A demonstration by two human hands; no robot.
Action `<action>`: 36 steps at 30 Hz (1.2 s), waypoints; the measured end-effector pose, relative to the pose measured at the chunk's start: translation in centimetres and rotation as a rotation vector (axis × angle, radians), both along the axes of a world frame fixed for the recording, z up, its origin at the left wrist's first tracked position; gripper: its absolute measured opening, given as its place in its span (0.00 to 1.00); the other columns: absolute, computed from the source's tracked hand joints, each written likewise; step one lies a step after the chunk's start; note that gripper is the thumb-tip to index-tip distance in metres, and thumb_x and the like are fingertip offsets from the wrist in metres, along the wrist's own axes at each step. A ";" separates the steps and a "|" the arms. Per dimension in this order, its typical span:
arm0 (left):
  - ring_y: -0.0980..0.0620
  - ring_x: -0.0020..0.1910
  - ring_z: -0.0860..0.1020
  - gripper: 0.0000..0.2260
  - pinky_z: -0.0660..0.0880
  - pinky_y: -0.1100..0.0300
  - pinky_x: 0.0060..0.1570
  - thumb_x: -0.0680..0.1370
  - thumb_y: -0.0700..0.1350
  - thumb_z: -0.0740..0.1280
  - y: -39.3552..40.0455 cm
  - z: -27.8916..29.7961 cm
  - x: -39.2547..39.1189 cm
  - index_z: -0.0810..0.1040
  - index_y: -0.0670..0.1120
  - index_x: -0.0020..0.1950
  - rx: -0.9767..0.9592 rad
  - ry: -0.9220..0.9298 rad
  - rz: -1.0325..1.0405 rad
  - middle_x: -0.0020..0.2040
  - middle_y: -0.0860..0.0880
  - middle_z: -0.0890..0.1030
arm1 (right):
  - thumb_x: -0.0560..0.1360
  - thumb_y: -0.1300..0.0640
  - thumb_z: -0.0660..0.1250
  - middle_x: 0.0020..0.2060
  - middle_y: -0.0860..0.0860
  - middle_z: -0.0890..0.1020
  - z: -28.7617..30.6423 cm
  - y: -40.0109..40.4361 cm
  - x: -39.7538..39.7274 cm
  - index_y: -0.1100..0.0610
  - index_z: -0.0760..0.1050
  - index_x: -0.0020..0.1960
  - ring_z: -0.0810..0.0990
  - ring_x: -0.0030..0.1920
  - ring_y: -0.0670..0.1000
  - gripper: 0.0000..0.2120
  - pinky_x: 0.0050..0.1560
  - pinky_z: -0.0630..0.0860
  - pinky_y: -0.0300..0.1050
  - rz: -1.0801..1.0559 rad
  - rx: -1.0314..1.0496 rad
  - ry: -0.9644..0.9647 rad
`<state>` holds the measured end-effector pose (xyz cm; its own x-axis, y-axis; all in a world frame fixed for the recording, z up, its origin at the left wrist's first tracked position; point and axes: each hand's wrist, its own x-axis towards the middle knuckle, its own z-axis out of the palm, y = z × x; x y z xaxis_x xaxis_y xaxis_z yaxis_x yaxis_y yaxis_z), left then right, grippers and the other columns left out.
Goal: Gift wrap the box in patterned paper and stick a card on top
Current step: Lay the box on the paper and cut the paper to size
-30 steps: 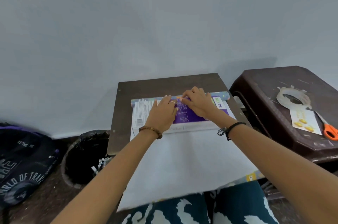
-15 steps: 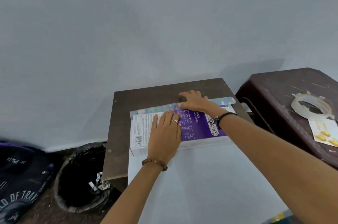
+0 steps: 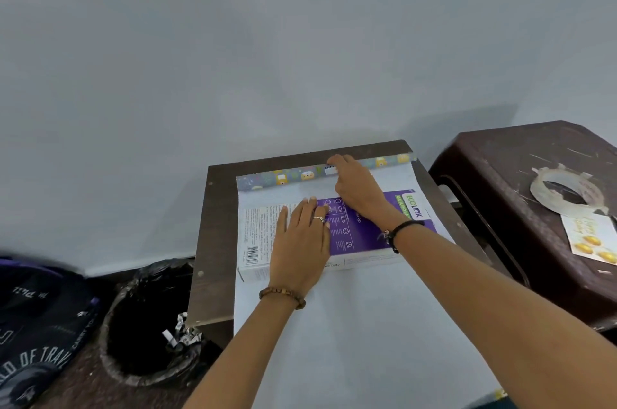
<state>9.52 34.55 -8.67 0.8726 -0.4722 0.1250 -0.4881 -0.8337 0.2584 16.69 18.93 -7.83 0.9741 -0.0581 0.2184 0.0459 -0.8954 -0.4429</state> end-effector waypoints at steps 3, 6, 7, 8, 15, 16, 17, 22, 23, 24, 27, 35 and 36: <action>0.52 0.75 0.54 0.25 0.47 0.57 0.73 0.80 0.55 0.52 0.0 -0.1 0.1 0.56 0.48 0.75 -0.003 0.008 -0.001 0.76 0.48 0.56 | 0.73 0.69 0.59 0.65 0.57 0.68 0.1 -0.3 0.0 0.60 0.65 0.68 0.76 0.54 0.58 0.24 0.48 0.72 0.45 -0.003 0.102 0.068; 0.52 0.75 0.53 0.26 0.47 0.57 0.73 0.80 0.56 0.52 0.0 -0.2 0.2 0.54 0.48 0.75 0.024 -0.001 -0.005 0.77 0.49 0.55 | 0.73 0.69 0.60 0.60 0.58 0.69 -0.2 -0.2 0.2 0.59 0.66 0.67 0.76 0.50 0.57 0.23 0.47 0.75 0.48 -0.041 0.103 0.037; 0.52 0.75 0.53 0.26 0.47 0.57 0.73 0.80 0.56 0.53 0.0 -0.2 0.3 0.54 0.48 0.76 0.028 0.002 -0.007 0.77 0.49 0.55 | 0.73 0.68 0.62 0.59 0.58 0.69 -0.2 -0.2 0.2 0.59 0.67 0.66 0.76 0.50 0.57 0.22 0.47 0.75 0.48 -0.062 0.076 0.010; 0.52 0.75 0.53 0.27 0.48 0.57 0.73 0.80 0.57 0.54 0.0 -0.2 0.3 0.53 0.48 0.76 0.029 0.005 -0.007 0.77 0.49 0.55 | 0.73 0.67 0.63 0.58 0.58 0.70 -0.2 -0.1 0.3 0.60 0.68 0.64 0.75 0.50 0.56 0.20 0.47 0.75 0.47 -0.087 0.031 -0.025; 0.51 0.75 0.53 0.27 0.48 0.57 0.73 0.79 0.56 0.54 -0.1 0.0 0.1 0.54 0.47 0.76 0.013 0.000 -0.005 0.77 0.49 0.55 | 0.66 0.60 0.71 0.37 0.50 0.77 0.1 0.5 -0.2 0.55 0.75 0.44 0.74 0.40 0.52 0.09 0.40 0.69 0.47 -0.267 -0.496 -0.322; 0.51 0.75 0.53 0.27 0.48 0.57 0.73 0.80 0.56 0.54 -0.1 0.0 0.0 0.54 0.47 0.76 0.007 0.001 0.001 0.77 0.48 0.55 | 0.66 0.59 0.70 0.36 0.50 0.77 0.2 0.6 -0.4 0.54 0.74 0.43 0.74 0.39 0.52 0.07 0.40 0.69 0.46 -0.280 -0.532 -0.354; 0.51 0.75 0.54 0.26 0.48 0.57 0.73 0.80 0.56 0.54 -0.2 0.0 0.0 0.55 0.47 0.75 0.003 0.002 0.005 0.77 0.48 0.56 | 0.67 0.58 0.69 0.35 0.49 0.77 0.3 0.6 -0.5 0.54 0.74 0.43 0.74 0.39 0.52 0.05 0.42 0.68 0.47 -0.285 -0.553 -0.385; 0.50 0.75 0.56 0.26 0.49 0.56 0.73 0.80 0.54 0.55 -0.2 0.0 -0.1 0.57 0.46 0.75 -0.035 -0.032 0.003 0.76 0.47 0.57 | 0.74 0.55 0.54 0.35 0.49 0.78 0.5 1.0 -1.2 0.54 0.73 0.47 0.74 0.41 0.52 0.10 0.51 0.65 0.52 -0.205 -0.589 -0.434; 0.51 0.75 0.56 0.25 0.49 0.56 0.73 0.80 0.54 0.55 -0.2 0.0 -0.2 0.57 0.46 0.75 -0.038 -0.039 0.004 0.76 0.47 0.58 | 0.75 0.55 0.53 0.35 0.50 0.78 0.5 1.0 -1.5 0.54 0.74 0.47 0.75 0.41 0.53 0.11 0.52 0.68 0.54 -0.173 -0.594 -0.442; 0.51 0.75 0.56 0.24 0.48 0.56 0.73 0.80 0.54 0.54 -0.3 -0.1 -0.2 0.58 0.46 0.75 -0.044 -0.047 0.008 0.76 0.47 0.58 | 0.75 0.56 0.54 0.36 0.50 0.79 0.5 1.0 -1.9 0.54 0.74 0.47 0.75 0.42 0.53 0.11 0.54 0.70 0.55 -0.138 -0.604 -0.452; 0.51 0.73 0.59 0.21 0.51 0.53 0.73 0.81 0.51 0.55 -0.5 -0.2 -0.1 0.62 0.47 0.73 -0.043 -0.080 0.037 0.74 0.47 0.62 | 0.73 0.58 0.63 0.40 0.51 0.81 0.1 0.9 -3.6 0.55 0.77 0.48 0.78 0.45 0.54 0.06 0.57 0.72 0.58 -0.030 -0.609 -0.501; 0.52 0.32 0.75 0.13 0.72 0.60 0.31 0.62 0.48 0.78 -1.6 -0.5 -2.7 0.78 0.47 0.41 0.077 -0.469 -0.113 0.36 0.49 0.77 | 0.65 0.59 0.76 0.45 0.53 0.81 0.9 0.3 -9.4 0.58 0.78 0.54 0.81 0.44 0.54 0.18 0.53 0.75 0.52 0.110 -0.545 -0.451; 0.53 0.32 0.74 0.11 0.72 0.61 0.30 0.65 0.48 0.77 -1.4 -0.7 -3.5 0.77 0.47 0.41 0.071 -0.501 -0.167 0.35 0.50 0.77 | 0.61 0.57 0.79 0.47 0.54 0.82 1.0 0.0 -9.9 0.59 0.78 0.55 0.81 0.45 0.54 0.24 0.52 0.76 0.51 0.135 -0.555 -0.400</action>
